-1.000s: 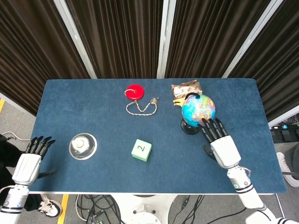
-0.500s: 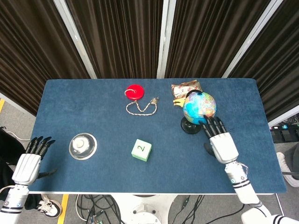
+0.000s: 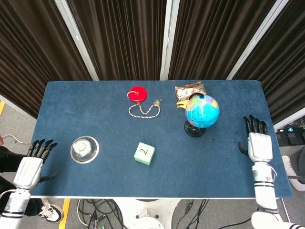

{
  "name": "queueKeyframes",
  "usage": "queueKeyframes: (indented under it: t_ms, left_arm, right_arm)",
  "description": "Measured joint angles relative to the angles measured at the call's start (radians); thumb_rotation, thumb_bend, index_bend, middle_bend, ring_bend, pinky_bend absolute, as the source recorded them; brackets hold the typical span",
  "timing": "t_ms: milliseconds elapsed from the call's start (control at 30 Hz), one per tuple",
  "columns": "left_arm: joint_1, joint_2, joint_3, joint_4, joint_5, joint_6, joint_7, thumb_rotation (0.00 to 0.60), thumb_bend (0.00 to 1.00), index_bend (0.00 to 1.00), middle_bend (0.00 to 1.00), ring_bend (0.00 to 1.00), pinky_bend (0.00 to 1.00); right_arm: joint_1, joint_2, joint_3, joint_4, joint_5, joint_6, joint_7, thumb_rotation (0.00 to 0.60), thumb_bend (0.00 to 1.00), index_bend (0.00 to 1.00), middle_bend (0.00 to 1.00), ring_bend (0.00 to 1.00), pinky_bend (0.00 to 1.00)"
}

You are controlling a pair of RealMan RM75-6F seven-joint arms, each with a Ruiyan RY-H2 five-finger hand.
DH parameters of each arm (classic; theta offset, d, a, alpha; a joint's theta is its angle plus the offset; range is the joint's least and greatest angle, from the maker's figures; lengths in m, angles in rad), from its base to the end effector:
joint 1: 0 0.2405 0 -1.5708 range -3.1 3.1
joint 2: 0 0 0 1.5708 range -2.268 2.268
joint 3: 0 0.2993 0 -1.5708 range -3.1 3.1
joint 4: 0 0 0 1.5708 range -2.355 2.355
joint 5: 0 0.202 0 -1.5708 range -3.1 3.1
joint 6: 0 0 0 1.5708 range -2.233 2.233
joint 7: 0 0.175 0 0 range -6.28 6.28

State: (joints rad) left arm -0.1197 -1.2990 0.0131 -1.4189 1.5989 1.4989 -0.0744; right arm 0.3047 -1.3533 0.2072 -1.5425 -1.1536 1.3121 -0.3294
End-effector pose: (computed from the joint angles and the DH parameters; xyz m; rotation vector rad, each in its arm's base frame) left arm -0.3495 0.2149 0.1211 -1.4982 -0.9269 -0.9952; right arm -0.3314 -0.3157 0.1186 1.3116 -0.9063 0.7812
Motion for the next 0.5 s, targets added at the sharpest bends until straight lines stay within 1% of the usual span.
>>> queueKeyframes:
  t_ms: [67, 167, 233, 400, 500]
  left_arm:
    - [0.001, 0.001, 0.001, -0.001, 0.0, 0.001, 0.001, 0.6, 0.0, 0.15, 0.09, 0.02, 0.05]
    - [0.001, 0.0, 0.0, -0.002, 0.0, 0.002, 0.001, 0.6, 0.0, 0.15, 0.09, 0.02, 0.05]
    - [0.001, 0.0, -0.001, -0.003, 0.001, 0.003, 0.003, 0.6, 0.0, 0.15, 0.09, 0.02, 0.05]
    - [0.0, 0.003, -0.003, -0.013, 0.003, 0.007, 0.012, 0.6, 0.0, 0.15, 0.09, 0.02, 0.05]
    - [0.0, 0.007, -0.003, -0.017, 0.001, 0.006, 0.016, 0.6, 0.0, 0.15, 0.09, 0.02, 0.05]
  right_arm:
    - [-0.018, 0.006, -0.019, -0.002, -0.028, 0.019, 0.013, 0.6, 0.22, 0.0, 0.0, 0.0, 0.0]
    - [-0.049, 0.016, -0.062, 0.001, -0.09, 0.049, 0.048, 0.6, 0.22, 0.0, 0.0, 0.0, 0.0]
    - [-0.072, 0.021, -0.099, 0.013, -0.145, 0.072, 0.079, 0.6, 0.22, 0.0, 0.0, 0.0, 0.0]
    - [-0.142, 0.033, -0.201, 0.073, -0.283, 0.141, 0.159, 0.6, 0.22, 0.0, 0.0, 0.0, 0.0]
    - [-0.176, 0.037, -0.235, 0.109, -0.334, 0.182, 0.182, 0.6, 0.21, 0.0, 0.0, 0.0, 0.0]
